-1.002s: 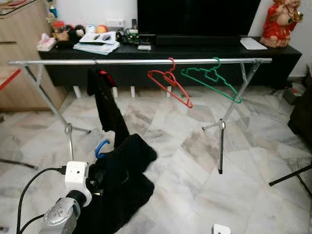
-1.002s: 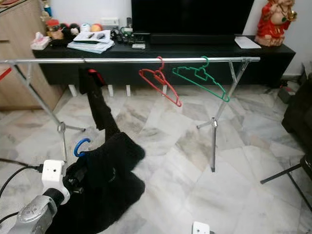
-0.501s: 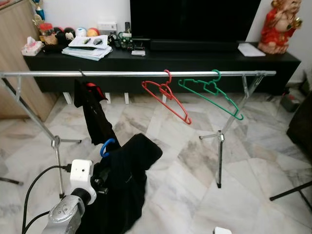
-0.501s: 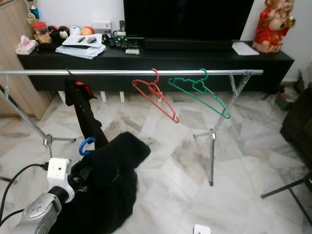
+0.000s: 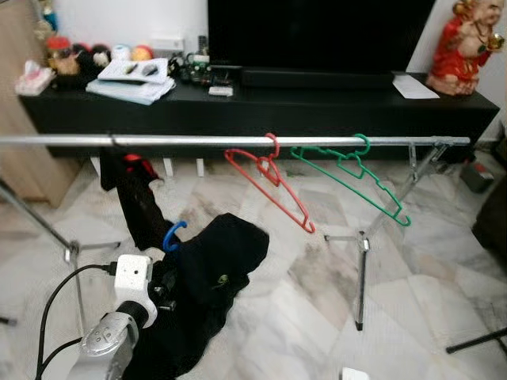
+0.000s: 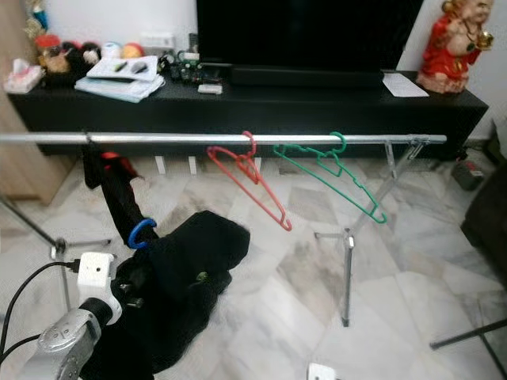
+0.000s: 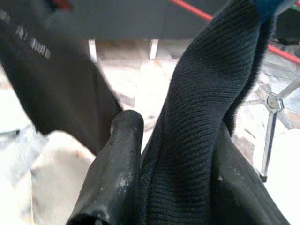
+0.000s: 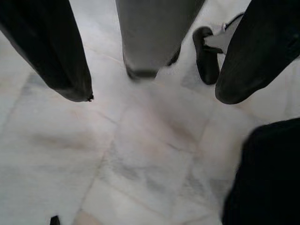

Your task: Hang hanger

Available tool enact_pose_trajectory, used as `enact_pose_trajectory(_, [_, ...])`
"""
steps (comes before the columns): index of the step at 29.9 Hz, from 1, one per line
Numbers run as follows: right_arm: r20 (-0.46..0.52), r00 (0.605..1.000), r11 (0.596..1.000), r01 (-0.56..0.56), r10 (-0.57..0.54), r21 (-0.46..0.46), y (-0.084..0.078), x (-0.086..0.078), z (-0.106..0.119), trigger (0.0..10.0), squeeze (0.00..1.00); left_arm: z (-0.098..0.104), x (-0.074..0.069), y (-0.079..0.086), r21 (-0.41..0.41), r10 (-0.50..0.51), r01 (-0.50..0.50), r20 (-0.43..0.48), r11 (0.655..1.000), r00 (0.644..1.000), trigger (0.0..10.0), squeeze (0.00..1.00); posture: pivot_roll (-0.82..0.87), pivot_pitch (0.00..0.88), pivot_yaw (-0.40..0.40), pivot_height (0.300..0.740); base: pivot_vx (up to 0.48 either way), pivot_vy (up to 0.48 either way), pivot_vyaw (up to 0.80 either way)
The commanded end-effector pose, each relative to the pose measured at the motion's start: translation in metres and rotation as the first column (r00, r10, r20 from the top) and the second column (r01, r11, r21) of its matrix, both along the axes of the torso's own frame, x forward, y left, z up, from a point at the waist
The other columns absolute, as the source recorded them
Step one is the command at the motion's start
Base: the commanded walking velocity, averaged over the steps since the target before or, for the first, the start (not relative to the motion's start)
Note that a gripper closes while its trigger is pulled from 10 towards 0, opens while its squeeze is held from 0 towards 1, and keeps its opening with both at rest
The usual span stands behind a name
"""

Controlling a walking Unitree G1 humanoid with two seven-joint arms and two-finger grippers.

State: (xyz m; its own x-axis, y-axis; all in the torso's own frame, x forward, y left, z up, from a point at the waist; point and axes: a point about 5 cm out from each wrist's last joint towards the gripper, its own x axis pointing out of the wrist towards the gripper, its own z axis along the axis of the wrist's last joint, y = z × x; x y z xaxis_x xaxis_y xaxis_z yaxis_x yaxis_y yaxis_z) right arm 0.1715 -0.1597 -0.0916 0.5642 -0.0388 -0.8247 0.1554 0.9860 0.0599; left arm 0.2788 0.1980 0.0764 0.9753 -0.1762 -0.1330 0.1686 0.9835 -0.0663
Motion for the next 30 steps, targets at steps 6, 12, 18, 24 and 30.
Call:
enact_pose_trajectory(6, [-0.020,1.000,1.000,0.002,-0.002,-0.019,-0.001,-0.003,-0.002,10.0,0.00,0.011,0.005,-0.009,0.039,-0.097,0.096,0.016,0.995,0.995,10.0,0.00,-0.03,0.099,-0.007,0.740,0.166,0.000,0.00])
enact_pose_trajectory(12, [-0.016,1.000,1.000,-0.006,0.005,-0.020,0.002,0.002,0.000,10.0,0.00,0.022,0.016,-0.011,0.090,-0.142,0.140,0.024,0.986,0.990,10.0,0.00,-0.03,0.098,-0.009,0.740,0.000,0.000,0.00])
enact_pose_trajectory(18, [-0.001,1.000,1.000,-0.011,0.011,-0.024,0.002,0.014,0.005,10.0,0.00,0.031,0.030,-0.013,0.130,-0.160,0.154,0.035,0.979,0.986,10.0,0.00,-0.03,0.098,-0.010,0.740,0.000,0.000,0.00])
enact_pose_trajectory(24, [0.025,0.999,0.999,-0.021,0.022,-0.031,0.002,0.033,0.014,10.0,0.00,0.037,0.059,-0.025,0.188,-0.139,0.136,0.005,0.973,0.990,10.0,0.00,-0.04,0.096,-0.010,0.740,0.000,0.000,0.00])
enact_pose_trajectory(30, [0.046,0.999,1.000,-0.017,0.018,-0.025,0.006,0.043,0.020,10.0,0.00,0.032,0.061,-0.025,0.144,-0.111,0.106,0.033,0.984,0.993,10.0,0.00,-0.06,0.094,-0.003,0.740,0.000,0.000,0.00])
